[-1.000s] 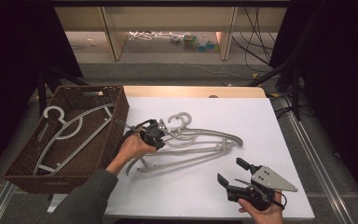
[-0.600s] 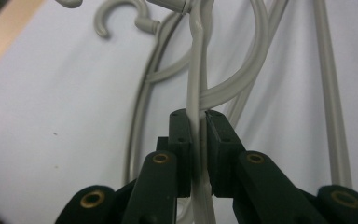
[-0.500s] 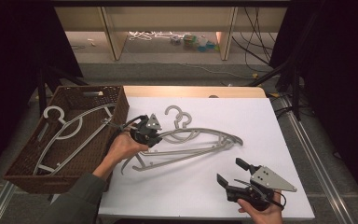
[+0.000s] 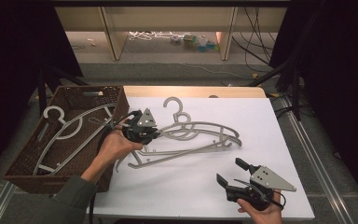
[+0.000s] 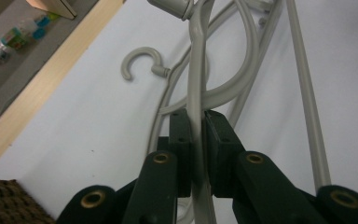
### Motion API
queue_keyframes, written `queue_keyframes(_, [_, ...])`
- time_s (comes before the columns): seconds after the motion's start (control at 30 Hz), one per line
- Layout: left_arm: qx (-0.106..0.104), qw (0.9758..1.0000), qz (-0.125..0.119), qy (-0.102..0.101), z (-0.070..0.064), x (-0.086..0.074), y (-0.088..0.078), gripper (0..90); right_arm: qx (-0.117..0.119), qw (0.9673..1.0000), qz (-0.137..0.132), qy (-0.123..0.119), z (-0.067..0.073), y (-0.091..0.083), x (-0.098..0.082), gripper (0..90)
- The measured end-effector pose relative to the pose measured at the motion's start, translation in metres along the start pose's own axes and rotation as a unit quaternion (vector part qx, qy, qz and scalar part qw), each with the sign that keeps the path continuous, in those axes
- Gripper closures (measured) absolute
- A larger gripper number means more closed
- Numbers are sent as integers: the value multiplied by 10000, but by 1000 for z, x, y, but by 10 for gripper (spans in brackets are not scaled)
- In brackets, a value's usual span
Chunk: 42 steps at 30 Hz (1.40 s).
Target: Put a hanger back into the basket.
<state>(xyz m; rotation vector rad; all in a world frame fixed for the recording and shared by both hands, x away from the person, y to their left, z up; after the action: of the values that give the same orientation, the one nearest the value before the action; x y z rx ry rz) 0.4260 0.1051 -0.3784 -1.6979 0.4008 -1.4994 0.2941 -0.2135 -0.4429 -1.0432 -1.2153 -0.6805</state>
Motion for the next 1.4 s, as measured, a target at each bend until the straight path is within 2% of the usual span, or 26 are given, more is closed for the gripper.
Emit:
queue_keyframes(0.13, [31, 9999, -119, -55, 4, 1, -13, 820, 3, 9999, 81, -68, 0, -1, 0, 163])
queue_keyframes(0.2, [51, 9998, -165, -101, 7, 2, -19, 820, -12, 10000, 25, -29, 0, -1, 0, 163])
queue_keyframes(0.43, [234, 9994, -199, -141, 18, 2, -41, 820, 31, 10000, 43, -55, 0, 0, 0, 163])
queue_keyframes(0.57, [421, 9988, -196, -166, 24, -1, -61, 820, -22, 9999, 88, -78, 0, 0, 0, 163])
queue_keyframes(0.6, [495, 9977, -354, -299, 26, -2, -65, 821, 26, 10000, 41, -55, 0, 0, 0, 163])
queue_keyframes(0.67, [599, 9968, -411, -320, 30, -5, -77, 820, -35, 9999, 98, -81, -1, 0, -1, 162])
queue_keyframes(0.83, [810, 9946, -441, -480, 41, -18, -99, 821, -48, 9999, 51, -75, -1, 1, -1, 162])
queue_keyframes(0.9, [874, 9942, -375, -504, 47, -24, -108, 821, -68, 9999, 67, -74, -1, 1, -1, 162])
queue_keyframes(1.0, [955, 9926, -410, -626, 52, -34, -119, 821, -52, 9999, 138, -90, -1, 1, -1, 162])
queue_keyframes(1.03, [995, 9921, -398, -658, 54, -37, -123, 821, 13, 10000, 74, -36, 0, 2, -1, 162])
queue_keyframes(1.1, [1064, 9909, -419, -710, 58, -44, -131, 821, -25, 10000, 79, -56, 0, 1, -1, 163])
queue_keyframes(1.13, [1122, 9899, -425, -760, 60, -48, -136, 821, -10, 10000, -7, -19, 0, 3, -1, 162])
queue_keyframes(1.2, [1205, 9886, -462, -770, 66, -55, -145, 821, -13, 10000, 17, -20, 0, 2, -2, 162])
queue_keyframes(1.23, [1264, 9868, -542, -857, 68, -59, -148, 820, -66, 9999, 80, -87, -1, 1, -1, 162])
queue_keyframes(1.33, [1395, 9836, -564, -991, 74, -72, -161, 821, -81, 9998, 124, -113, -2, 0, -1, 162])
queue_keyframes(1.4, [1454, 9816, -625, -1072, 78, -81, -167, 820, -28, 10000, 25, -20, 0, 3, -2, 162])
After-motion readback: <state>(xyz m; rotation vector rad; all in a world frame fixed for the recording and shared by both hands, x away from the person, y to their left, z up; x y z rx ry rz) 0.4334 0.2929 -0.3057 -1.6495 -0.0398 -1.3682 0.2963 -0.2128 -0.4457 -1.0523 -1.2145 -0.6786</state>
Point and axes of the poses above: each handheld gripper's, and its own axes: y roughly forward along the jaws, x roughly out of its top, z roughly to its left, the point moved 3 cm from there along y, roughly forward along the jaws, and after that the axes turned 15 degrees about -x, right-handed, at the moved point
